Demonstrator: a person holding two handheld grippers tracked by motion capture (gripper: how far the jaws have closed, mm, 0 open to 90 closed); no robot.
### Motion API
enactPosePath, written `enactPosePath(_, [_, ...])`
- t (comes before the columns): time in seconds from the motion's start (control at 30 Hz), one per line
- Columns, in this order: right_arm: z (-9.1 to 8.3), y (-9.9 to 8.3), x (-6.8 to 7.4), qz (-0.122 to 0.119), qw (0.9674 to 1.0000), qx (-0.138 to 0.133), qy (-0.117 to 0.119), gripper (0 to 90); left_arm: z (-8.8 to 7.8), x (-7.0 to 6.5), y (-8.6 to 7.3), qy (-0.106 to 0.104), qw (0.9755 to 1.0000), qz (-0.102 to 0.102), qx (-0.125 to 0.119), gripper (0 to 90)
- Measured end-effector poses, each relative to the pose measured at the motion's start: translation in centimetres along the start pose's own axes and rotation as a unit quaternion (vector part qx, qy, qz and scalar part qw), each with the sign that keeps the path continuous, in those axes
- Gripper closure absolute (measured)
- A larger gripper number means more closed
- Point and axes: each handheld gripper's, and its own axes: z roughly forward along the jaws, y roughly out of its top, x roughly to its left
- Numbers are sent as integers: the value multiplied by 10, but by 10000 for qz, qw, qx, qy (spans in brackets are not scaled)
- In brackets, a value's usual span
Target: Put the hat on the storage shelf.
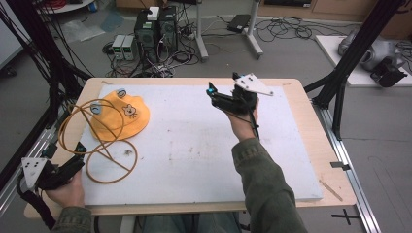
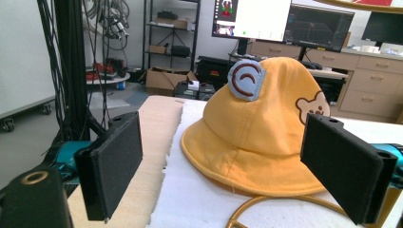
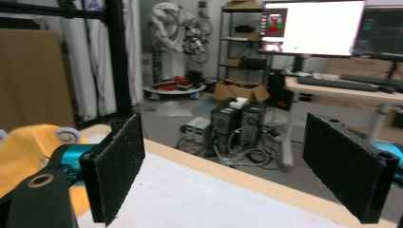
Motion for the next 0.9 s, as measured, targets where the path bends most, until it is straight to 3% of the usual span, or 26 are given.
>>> enactPosePath(0.03, [16, 5, 9, -44, 9998, 20, 182, 144, 0, 0, 1, 0, 10000, 24, 2, 143])
enactPosePath(0.13, [29, 7, 18, -87, 9994, 67, 321, 145, 0, 0, 1, 7, 10000, 41, -13, 143])
enactPosePath(0.23, [59, 9, 44, -64, 9972, 200, 717, 147, 0, 1, 1, 25, 10000, 34, -10, 143])
enactPosePath(0.5, [109, 4, 98, -129, 9902, 325, 1355, 147, -1, 0, 2, -9, 10000, 18, -21, 142])
enactPosePath(0.7, [142, -15, 131, -96, 9850, 520, 1643, 148, 0, -4, 1, -65, 10000, 13, -25, 142])
enactPosePath(0.9, [173, -42, 151, -63, 9791, 856, 1847, 148, 0, -3, 0, -85, 10000, 3, -7, 143])
